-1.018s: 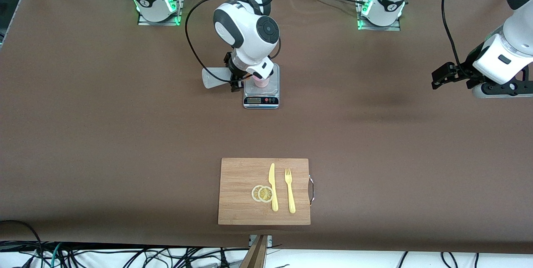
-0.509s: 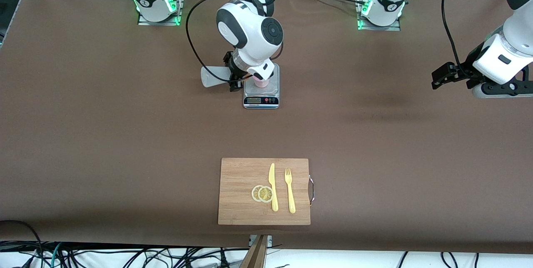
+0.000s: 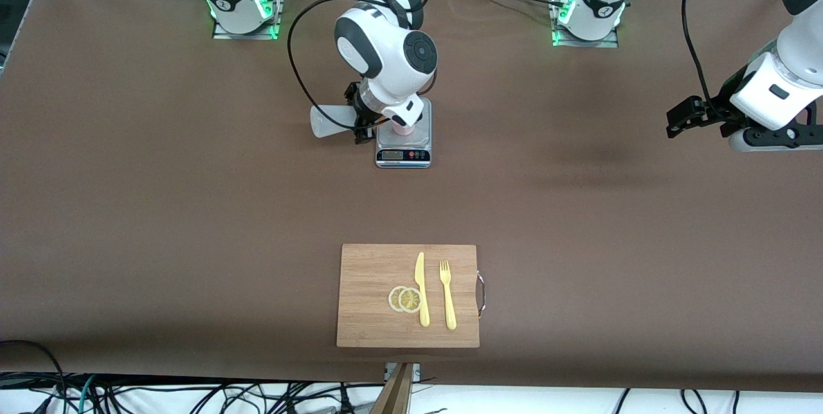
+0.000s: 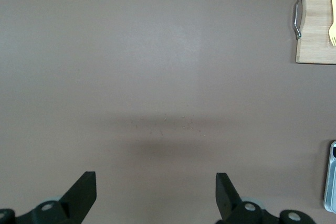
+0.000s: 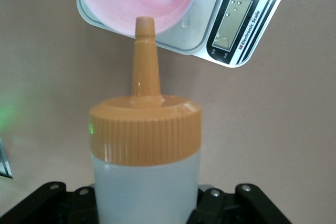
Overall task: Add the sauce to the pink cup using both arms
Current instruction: 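Tilt the bottle nozzle into the pink cup with the right gripper, then carry the squeeze bottle with the right gripper back beside the scale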
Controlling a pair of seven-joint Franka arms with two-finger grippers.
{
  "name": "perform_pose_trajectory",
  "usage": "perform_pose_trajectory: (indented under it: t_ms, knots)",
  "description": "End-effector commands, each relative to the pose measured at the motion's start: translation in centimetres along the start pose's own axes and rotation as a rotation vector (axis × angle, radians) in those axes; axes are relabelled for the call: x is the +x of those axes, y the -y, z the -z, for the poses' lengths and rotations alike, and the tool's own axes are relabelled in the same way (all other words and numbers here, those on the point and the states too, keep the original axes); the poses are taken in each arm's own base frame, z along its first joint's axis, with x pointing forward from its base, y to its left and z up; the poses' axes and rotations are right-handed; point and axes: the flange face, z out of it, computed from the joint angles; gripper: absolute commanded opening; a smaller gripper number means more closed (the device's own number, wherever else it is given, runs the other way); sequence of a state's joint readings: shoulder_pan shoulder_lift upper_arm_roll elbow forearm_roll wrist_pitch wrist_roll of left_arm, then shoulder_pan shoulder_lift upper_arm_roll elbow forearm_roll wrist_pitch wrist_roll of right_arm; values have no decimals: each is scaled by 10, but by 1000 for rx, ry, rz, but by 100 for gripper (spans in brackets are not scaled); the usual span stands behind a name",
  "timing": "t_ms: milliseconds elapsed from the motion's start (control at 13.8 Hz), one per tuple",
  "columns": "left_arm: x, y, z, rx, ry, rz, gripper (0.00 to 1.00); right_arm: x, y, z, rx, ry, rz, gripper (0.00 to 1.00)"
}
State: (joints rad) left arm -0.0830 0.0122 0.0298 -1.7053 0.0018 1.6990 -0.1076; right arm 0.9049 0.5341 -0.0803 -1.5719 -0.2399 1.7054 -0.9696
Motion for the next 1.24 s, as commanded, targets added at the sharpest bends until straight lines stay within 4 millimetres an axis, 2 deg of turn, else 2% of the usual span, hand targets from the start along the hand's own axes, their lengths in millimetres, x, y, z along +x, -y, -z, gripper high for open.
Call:
perform_pose_trajectory:
  t_ms: [0,145,581,1018,1163]
  knots:
    - [4,0,5,18,-1,3,100,-7,-9,4,1,-24,30,0]
    - [4,0,5,18,-1,3,100,-7,-9,6,8,-70,59,0]
    - [4,0,5,18,-1,3,100,-23,-24,1,-1,-138,104,0]
    - [4,0,5,18,-1,3,100,-61,-47,-7,4,-275,158,0]
    - [4,0,6,18,-2,3,100,-80,-57,-13,7,-326,177,0]
